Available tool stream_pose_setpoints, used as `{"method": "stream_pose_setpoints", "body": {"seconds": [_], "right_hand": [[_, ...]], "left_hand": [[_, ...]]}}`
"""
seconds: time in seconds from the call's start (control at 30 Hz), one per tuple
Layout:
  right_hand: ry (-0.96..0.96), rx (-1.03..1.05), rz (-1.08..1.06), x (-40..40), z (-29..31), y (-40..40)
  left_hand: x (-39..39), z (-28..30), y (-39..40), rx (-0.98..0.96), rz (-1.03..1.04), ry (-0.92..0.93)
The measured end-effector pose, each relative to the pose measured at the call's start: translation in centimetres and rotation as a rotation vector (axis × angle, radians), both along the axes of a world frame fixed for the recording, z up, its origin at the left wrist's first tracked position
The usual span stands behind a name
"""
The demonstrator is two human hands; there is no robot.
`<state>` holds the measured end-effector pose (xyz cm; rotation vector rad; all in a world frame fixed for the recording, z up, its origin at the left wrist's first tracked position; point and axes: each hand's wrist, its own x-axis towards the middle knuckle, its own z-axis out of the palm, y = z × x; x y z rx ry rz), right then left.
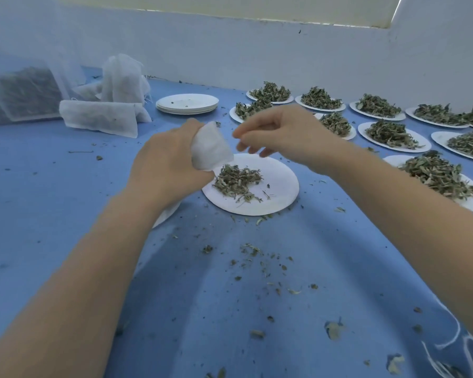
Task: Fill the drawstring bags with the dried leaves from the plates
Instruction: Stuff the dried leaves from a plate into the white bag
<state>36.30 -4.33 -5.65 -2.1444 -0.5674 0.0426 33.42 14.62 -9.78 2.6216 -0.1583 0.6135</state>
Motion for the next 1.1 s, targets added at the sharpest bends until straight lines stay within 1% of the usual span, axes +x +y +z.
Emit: {"method": "stream_pose_setpoints", "body": {"seconds": [0.07,0.13,0.2,0.3,0.43,0.5,0.63,0.7,0.8,0.97,1.03,1.1], "right_hand": [[-0.109,-0.290,-0.062,0.5,-1.3,0.5],[-0.143,-0.568,0.004,0.8,-2.8,1.4],[-0.142,-0.693,0.082,0.8,-3.8,2.2],[-0.195,-0.820,0.111,0.7,-4.6,2.6],[-0.271,-0.778,0.152,0.3,-4.5,1.4],[-0.243,-0.759,0.159,0.2,-4.0,0.6],[-0.177,-0.709,0.032,0.8,-3.4,0.5],[-0.151,-0.749,0.020,1.2,-3.3,1.2],[-0.176,-0.830,0.052,1.2,-3.0,2.3],[-0.216,-0.808,0.080,1.1,-2.4,3.3],[-0.206,-0.703,0.046,1.2,-1.8,3.2],[-0.177,-0.476,-0.034,1.2,-0.9,2.5]], "left_hand": [[0.3,0.1,0.4,-0.005,0.048,0.029],[0.5,0.1,0.6,-0.008,0.073,0.037],[0.6,0.1,0.6,-0.013,0.080,0.038],[0.6,0.1,0.6,-0.021,0.079,0.061],[0.6,0.0,0.5,-0.016,0.076,0.073],[0.6,0.0,0.5,-0.002,0.079,0.073],[0.6,-0.2,0.2,0.038,0.079,0.090],[0.6,-0.3,0.1,0.046,0.073,0.101],[0.6,-0.3,0.1,0.048,0.072,0.107],[0.7,-0.4,0.2,0.045,0.071,0.104],[0.6,-0.5,0.2,0.047,0.071,0.109],[0.6,-0.6,0.3,0.042,0.071,0.108]]}}
